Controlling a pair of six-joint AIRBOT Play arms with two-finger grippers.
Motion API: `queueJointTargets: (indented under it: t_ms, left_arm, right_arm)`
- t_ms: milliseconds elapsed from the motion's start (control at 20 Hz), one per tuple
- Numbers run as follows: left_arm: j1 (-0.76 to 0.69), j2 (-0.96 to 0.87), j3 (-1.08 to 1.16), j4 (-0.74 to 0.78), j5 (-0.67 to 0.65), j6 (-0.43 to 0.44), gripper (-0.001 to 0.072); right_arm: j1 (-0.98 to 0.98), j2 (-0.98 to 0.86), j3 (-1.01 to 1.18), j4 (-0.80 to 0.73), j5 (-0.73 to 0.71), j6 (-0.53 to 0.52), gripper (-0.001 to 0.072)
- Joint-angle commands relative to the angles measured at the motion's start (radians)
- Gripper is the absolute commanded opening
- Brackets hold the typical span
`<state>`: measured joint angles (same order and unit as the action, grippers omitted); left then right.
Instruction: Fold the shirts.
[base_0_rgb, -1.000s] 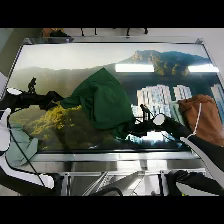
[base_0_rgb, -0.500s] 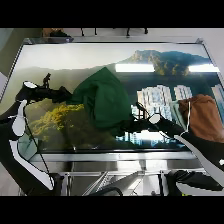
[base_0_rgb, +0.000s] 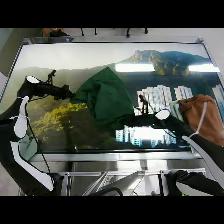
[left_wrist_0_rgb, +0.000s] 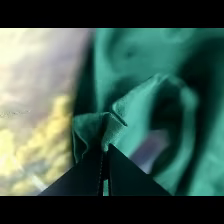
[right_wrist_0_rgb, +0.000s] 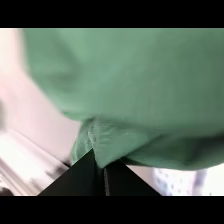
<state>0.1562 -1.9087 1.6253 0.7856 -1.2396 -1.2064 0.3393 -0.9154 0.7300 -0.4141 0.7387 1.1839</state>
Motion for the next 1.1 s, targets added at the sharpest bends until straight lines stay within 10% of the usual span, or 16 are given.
queueJointTargets:
  t_ms: [0, 200, 550, 1050]
  left_arm:
    - [0.01, 0.205, 0.003, -0.112, 0.03, 0.048, 0.0009]
    - [0.084, 0.624, 0.003, -0.44, 0.159, 0.164, 0.0009]
    - [0.286, 1.322, 0.003, -0.254, 0.509, 0.211, 0.0009]
    - [0.348, 1.132, -0.27, -0.327, 0.104, 0.217, 0.001]
  right_arm:
    - [-0.156, 0.136, 0.12, 0.057, 0.101, -0.091, 0.0018]
    - [-0.441, 0.262, 0.479, 0.34, 0.283, -0.3, 0.0018]
    - [-0.756, 0.325, 1.002, 0.346, 0.404, -0.29, 0.0018]
    - [-0.71, 0.171, 0.64, 0.19, 0.639, -0.251, 0.0019]
